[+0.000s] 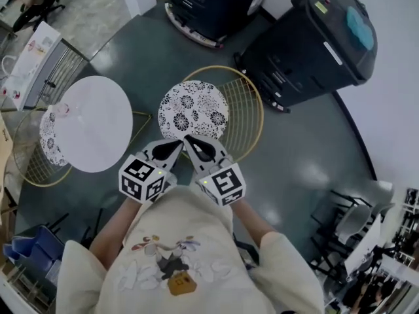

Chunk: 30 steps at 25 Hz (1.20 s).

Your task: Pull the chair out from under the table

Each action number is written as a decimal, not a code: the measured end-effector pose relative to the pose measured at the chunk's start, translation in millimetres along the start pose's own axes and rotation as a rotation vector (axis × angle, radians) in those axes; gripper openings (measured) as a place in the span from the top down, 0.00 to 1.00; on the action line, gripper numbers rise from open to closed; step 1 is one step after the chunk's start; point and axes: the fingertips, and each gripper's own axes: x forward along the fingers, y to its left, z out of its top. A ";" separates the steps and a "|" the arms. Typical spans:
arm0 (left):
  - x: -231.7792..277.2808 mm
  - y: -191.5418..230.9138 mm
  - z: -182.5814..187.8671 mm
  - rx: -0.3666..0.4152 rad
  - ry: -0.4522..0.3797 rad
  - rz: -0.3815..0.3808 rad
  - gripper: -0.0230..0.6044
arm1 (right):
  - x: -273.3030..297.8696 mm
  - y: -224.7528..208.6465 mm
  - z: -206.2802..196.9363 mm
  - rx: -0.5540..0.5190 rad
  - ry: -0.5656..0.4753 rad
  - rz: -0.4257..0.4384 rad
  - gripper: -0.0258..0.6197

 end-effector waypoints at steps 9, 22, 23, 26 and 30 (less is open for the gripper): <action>-84.5 48.5 3.4 -0.060 -0.156 0.135 0.95 | 44.4 57.0 30.0 -0.078 -0.052 0.036 0.95; -157.5 87.8 0.8 -0.106 -0.261 0.223 0.95 | 93.9 130.5 38.7 -0.095 -0.024 0.145 0.95; -160.0 89.2 -1.0 -0.111 -0.266 0.219 0.95 | 94.6 132.1 36.6 -0.088 -0.024 0.140 0.95; -161.0 96.2 -6.2 -0.122 -0.262 0.198 0.95 | 96.5 135.0 29.2 -0.066 -0.021 0.121 0.95; -161.7 94.3 -6.5 -0.083 -0.245 0.180 0.95 | 93.4 136.6 23.3 -0.038 -0.010 0.100 0.95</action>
